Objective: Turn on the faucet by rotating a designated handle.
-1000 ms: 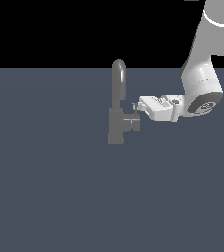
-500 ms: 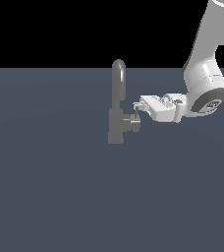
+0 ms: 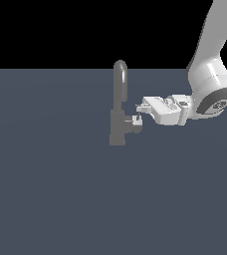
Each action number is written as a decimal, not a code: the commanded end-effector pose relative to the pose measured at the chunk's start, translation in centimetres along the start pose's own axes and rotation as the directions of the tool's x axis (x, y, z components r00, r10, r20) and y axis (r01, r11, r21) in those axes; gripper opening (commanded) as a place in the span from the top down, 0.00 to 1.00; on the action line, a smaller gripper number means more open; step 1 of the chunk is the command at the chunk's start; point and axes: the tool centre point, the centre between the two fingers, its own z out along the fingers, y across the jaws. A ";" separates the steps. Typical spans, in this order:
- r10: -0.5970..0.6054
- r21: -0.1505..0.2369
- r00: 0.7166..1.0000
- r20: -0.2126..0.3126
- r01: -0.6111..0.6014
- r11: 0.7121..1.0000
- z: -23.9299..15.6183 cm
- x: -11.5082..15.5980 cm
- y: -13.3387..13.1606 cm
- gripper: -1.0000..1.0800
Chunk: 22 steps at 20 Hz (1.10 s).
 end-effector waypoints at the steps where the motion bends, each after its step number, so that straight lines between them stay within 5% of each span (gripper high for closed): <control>1: 0.021 -0.004 1.000 0.006 -0.021 1.000 0.0 1.2 1.5 1.00; 9: 0.026 -0.006 1.000 0.009 -0.026 1.000 0.0 2.6 4.3 1.00; 11: -0.005 -0.005 1.000 0.001 0.005 1.000 0.0 1.1 2.9 1.00; 22: 0.027 -0.007 1.000 0.009 -0.027 1.000 0.0 8.1 5.9 1.00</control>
